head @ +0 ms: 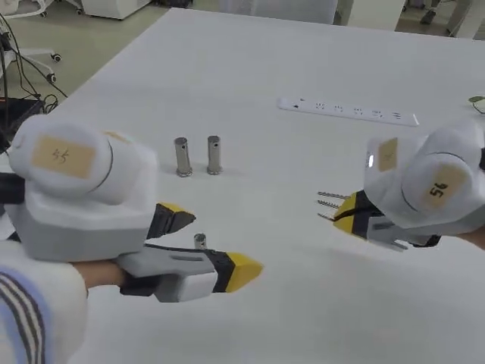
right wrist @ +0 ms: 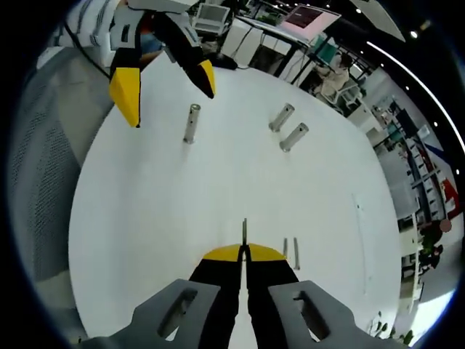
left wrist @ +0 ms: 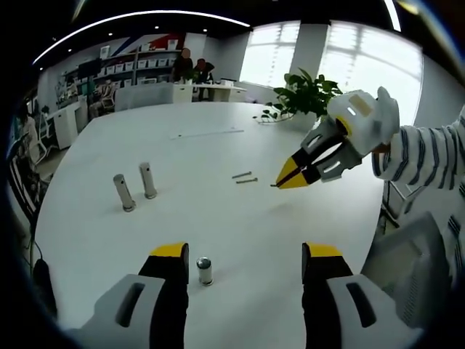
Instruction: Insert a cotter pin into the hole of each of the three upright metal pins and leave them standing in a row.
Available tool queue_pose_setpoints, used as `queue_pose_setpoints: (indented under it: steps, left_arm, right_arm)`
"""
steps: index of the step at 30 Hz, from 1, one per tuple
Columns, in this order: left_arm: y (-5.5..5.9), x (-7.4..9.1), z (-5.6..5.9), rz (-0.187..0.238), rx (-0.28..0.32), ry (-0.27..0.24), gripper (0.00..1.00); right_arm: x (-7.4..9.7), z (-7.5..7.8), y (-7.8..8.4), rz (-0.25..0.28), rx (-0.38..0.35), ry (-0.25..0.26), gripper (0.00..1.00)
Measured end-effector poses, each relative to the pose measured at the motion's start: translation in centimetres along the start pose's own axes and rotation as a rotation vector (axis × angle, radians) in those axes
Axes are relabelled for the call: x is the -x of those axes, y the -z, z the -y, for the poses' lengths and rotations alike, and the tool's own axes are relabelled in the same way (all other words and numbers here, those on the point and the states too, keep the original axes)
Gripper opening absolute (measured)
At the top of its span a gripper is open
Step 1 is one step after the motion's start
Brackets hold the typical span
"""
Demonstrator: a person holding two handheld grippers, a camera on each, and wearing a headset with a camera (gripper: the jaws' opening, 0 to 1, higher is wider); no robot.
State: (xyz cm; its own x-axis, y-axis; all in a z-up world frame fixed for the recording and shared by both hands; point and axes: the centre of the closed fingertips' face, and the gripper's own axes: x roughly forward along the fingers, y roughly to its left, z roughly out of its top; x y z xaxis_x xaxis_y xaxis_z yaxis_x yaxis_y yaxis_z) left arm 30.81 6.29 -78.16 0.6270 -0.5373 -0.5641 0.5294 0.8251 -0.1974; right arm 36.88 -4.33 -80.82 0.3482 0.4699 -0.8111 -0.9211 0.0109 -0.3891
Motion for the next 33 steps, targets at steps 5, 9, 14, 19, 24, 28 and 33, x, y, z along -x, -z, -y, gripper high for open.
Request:
queue_pose_setpoints:
  steps: [5, 9, 14, 19, 24, 28, 33]
  left_arm:
    - [-0.2, -0.8, 0.4, -0.002, -0.01, 0.021, 0.6]
    - [-0.3, -1.3, 1.0, -0.009, -0.027, 0.045, 0.57]
    - [-0.4, -1.7, 1.6, -0.013, -0.032, 0.071, 0.53]
    - [-0.8, -2.4, 2.4, -0.009, -0.014, 0.106, 0.5]
    - [-0.9, -3.1, 3.4, -0.02, -0.011, 0.146, 0.45]
    - [-1.0, -3.7, 4.4, -0.014, -0.055, 0.182, 0.39]
    - [-1.0, -4.4, 5.0, -0.024, -0.028, 0.207, 0.36]
  right_arm:
    - [0.5, -1.6, -0.7, 0.013, -0.018, 0.006, 0.02]
    - [1.1, -2.5, -1.2, 0.012, -0.011, 0.026, 0.02]
    - [1.5, -3.4, -1.7, 0.015, -0.01, 0.045, 0.02]
    - [1.4, -4.0, -1.8, 0.014, -0.029, 0.044, 0.02]
    - [1.3, -4.7, -1.8, 0.016, -0.043, 0.035, 0.02]
    - [1.4, -4.9, -2.0, 0.019, -0.048, 0.033, 0.02]
    - [1.5, -4.9, -2.0, 0.023, -0.065, 0.04, 0.02]
